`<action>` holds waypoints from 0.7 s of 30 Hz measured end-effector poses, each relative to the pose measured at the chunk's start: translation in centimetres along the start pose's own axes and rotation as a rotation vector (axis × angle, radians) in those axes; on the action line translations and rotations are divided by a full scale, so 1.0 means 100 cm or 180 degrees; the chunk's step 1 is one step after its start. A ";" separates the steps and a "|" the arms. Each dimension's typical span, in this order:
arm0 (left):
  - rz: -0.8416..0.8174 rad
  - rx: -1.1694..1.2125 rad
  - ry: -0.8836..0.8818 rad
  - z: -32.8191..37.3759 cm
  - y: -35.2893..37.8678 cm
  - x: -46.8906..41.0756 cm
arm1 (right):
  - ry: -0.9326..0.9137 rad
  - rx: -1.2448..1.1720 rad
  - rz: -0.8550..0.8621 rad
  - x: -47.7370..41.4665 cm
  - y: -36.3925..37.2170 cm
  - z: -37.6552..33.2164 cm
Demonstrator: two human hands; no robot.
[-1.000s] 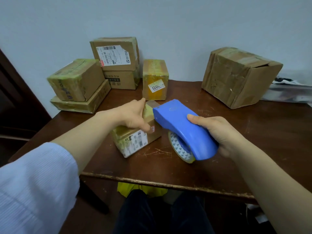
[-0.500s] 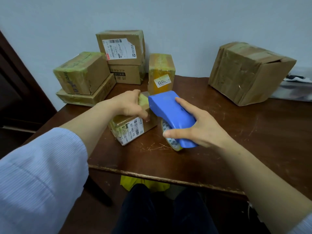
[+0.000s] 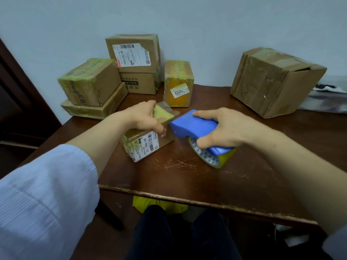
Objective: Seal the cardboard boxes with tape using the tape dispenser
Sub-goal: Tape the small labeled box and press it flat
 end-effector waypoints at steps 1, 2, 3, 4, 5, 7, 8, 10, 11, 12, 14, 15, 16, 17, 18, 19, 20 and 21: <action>0.0013 -0.0023 0.0006 0.001 0.000 0.000 | -0.0031 0.0057 -0.0035 -0.003 -0.005 -0.005; 0.0021 -0.0040 0.0015 0.001 0.000 0.000 | -0.0050 0.0109 -0.0065 -0.006 -0.012 -0.008; 0.0019 -0.0040 0.0022 0.002 0.000 0.000 | -0.0058 0.0161 -0.0094 -0.008 -0.018 -0.012; 0.0007 -0.0028 0.0024 0.002 0.000 0.000 | -0.0039 0.0206 -0.0112 -0.009 -0.024 -0.018; -0.0002 -0.0015 0.0021 0.003 0.000 0.000 | -0.0013 0.0307 -0.0120 -0.011 -0.029 -0.023; 0.0011 -0.0008 0.0013 0.003 0.000 0.000 | 0.0012 0.0804 -0.0345 -0.018 -0.022 -0.034; 0.0017 -0.0020 0.0019 0.003 0.001 0.001 | 0.0009 0.1012 -0.0516 -0.021 -0.011 -0.037; 0.0052 -0.0054 0.0041 0.001 -0.001 0.001 | -0.0025 0.1070 -0.0603 -0.026 -0.002 -0.040; 0.0050 -0.0040 0.0037 0.000 -0.001 0.001 | -0.0050 0.1017 -0.0507 -0.029 -0.009 -0.041; 0.0024 -0.0024 0.0030 -0.001 0.000 0.001 | -0.0036 0.0983 -0.0384 -0.029 -0.019 -0.039; 0.0019 -0.0029 0.0012 0.000 -0.001 0.000 | 0.0140 0.1135 -0.0125 -0.028 -0.041 -0.026; 0.0012 -0.0059 0.0000 0.001 -0.001 -0.001 | 0.0297 0.1265 0.0002 -0.032 -0.045 -0.015; 0.0008 -0.0089 -0.0006 0.001 -0.002 0.000 | 0.0461 0.1396 0.0109 -0.035 -0.043 -0.002; 0.0021 -0.0100 -0.0011 0.001 -0.002 0.000 | 0.0599 0.1475 0.0193 -0.038 -0.035 0.010; 0.0045 -0.0102 -0.0021 0.000 -0.003 0.000 | 0.0707 0.1470 0.0257 -0.041 -0.023 0.020; 0.0065 -0.0118 -0.0044 -0.001 -0.003 0.001 | 0.0795 0.1396 0.0313 -0.044 -0.010 0.029; 0.0071 -0.0153 -0.0086 0.000 -0.003 0.002 | 0.0865 0.1316 0.0366 -0.048 0.002 0.038; 0.0073 -0.0201 -0.0148 0.001 -0.002 0.005 | 0.0917 0.1293 0.0433 -0.052 0.012 0.046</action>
Point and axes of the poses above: each hand's wrist, its own x-axis away from the middle knuckle, its own y-axis out of the palm, z = x × y, the point moved 6 cm from there along -x, towards the middle knuckle, and after that the axes turned 9 degrees about x, right-handed, at the moved point
